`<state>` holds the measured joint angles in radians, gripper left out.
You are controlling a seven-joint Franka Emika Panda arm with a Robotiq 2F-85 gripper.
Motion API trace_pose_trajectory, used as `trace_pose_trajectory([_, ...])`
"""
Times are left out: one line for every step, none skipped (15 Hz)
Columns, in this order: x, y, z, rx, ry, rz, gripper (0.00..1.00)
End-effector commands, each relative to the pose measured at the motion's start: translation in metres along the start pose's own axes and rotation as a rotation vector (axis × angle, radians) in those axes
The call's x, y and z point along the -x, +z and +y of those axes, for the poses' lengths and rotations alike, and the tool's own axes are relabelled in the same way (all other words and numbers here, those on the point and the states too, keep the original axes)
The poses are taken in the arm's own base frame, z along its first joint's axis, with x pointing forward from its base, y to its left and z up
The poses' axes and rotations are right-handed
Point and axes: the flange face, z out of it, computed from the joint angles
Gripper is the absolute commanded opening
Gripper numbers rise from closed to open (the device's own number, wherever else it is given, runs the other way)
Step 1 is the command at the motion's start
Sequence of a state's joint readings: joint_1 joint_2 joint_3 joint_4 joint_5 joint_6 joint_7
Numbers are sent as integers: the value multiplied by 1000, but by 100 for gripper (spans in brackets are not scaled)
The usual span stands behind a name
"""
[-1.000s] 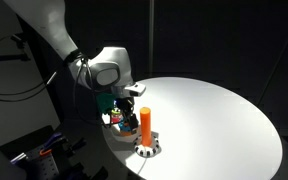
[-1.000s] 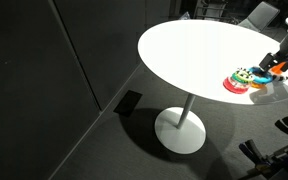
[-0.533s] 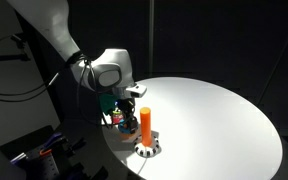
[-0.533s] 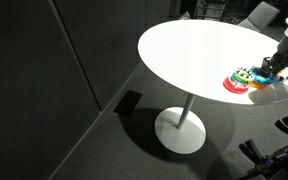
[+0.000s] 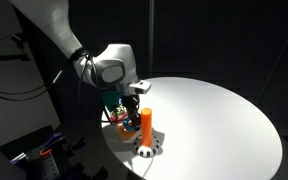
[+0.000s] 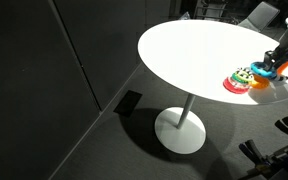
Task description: Pick up the blue ring and put it on the ring holder
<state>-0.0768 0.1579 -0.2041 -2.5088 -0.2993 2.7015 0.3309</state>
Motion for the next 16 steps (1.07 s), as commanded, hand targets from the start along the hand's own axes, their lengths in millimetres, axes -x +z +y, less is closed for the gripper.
trace_pose_trajectory([-8, -31, 9, 4, -9, 3, 11])
trace_pose_trajectory([-9, -37, 10, 7, -15, 0, 11])
trace_pose_trajectory([-11, -44, 11, 14, -24, -2, 11])
trace_pose_trajectory([-12, -52, 12, 18, -36, -7, 11])
trace_pose_trajectory([-13, -58, 13, 23, -42, -10, 11])
trace_pose_trajectory([-14, -66, 13, 27, -51, -13, 11])
trace_pose_trajectory([-16, -74, 13, 35, -58, -12, 11])
trace_pose_trajectory([-18, -81, 13, 39, -64, -12, 11])
trace_pose_trajectory([-19, -87, 12, 43, -70, -10, 11])
trace_pose_trajectory([-21, -96, 12, 44, -71, -7, 11])
trace_pose_trajectory([-22, -103, 11, 45, -72, -3, 11])
trace_pose_trajectory([-24, -111, 10, 46, -75, -2, 11])
trace_pose_trajectory([-25, -117, 9, 47, -77, -1, 11])
trace_pose_trajectory([-26, -123, 9, 51, -77, 2, 11])
trace_pose_trajectory([-27, -129, 9, 54, -78, 3, 11])
trace_pose_trajectory([-27, -136, 11, 61, -75, 7, 11])
